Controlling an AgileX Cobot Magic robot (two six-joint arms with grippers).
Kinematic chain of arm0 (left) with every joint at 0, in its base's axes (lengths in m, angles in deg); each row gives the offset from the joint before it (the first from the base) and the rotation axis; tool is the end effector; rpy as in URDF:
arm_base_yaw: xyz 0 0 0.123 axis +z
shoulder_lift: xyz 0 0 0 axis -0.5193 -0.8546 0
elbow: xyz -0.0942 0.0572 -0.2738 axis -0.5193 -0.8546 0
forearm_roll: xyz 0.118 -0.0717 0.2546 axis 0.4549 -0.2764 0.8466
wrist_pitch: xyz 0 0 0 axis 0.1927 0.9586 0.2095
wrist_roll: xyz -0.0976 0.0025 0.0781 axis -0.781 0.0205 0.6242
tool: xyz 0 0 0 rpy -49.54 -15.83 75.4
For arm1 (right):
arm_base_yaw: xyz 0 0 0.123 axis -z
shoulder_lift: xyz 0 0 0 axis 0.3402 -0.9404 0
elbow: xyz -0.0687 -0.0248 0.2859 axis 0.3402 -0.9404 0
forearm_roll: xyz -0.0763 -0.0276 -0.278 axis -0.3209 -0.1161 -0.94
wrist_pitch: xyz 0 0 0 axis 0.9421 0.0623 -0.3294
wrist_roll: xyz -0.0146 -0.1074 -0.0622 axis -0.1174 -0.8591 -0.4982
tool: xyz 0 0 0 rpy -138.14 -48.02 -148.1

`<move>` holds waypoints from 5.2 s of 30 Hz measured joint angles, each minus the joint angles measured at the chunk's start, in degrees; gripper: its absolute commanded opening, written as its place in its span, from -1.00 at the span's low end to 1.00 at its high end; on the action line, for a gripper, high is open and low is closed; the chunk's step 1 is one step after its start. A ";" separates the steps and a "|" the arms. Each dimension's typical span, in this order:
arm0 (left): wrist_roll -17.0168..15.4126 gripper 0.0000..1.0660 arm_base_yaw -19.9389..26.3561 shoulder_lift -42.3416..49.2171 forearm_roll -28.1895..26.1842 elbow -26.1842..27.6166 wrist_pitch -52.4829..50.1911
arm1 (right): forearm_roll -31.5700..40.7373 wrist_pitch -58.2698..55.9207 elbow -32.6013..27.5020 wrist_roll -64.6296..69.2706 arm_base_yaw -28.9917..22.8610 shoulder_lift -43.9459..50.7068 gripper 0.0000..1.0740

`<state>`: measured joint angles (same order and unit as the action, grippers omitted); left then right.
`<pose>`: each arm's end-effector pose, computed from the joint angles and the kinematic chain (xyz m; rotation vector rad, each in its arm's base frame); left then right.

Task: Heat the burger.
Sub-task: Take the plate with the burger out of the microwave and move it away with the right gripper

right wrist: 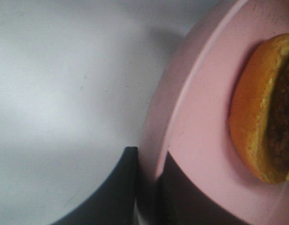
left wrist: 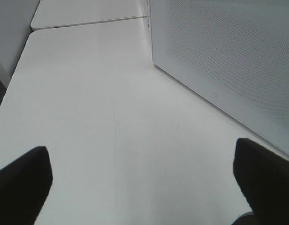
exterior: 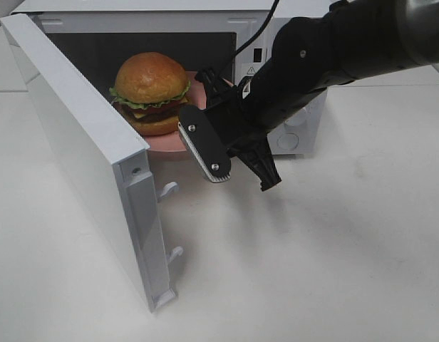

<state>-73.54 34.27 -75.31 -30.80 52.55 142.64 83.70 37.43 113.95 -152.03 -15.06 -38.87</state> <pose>0.0443 -0.0125 0.2851 0.1631 2.0319 0.0000 0.3663 0.2623 0.1458 -2.2083 1.1265 -0.3733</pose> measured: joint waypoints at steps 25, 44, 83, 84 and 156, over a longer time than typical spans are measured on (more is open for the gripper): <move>0.00 0.83 0.00 0.00 0.00 0.00 0.00 | 0.57 2.86 -22.46 1.15 0.17 17.99 -1.00; 0.00 0.83 0.00 0.00 0.00 0.00 0.00 | -2.81 2.41 -36.04 6.42 0.17 36.04 -1.00; 0.00 0.83 0.00 0.00 0.00 0.00 0.00 | -44.18 -24.92 -40.74 88.92 0.17 48.07 -1.00; 0.00 0.83 0.00 0.00 0.00 0.00 0.00 | -44.18 -24.92 -40.74 88.92 0.17 48.07 -1.00; 0.00 0.83 0.00 0.00 0.00 0.00 0.00 | -62.51 -27.90 -35.01 164.10 0.17 10.14 0.11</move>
<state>-73.54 34.27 -75.31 -30.80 52.55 142.64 21.19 9.52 78.94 12.06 -14.89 -28.73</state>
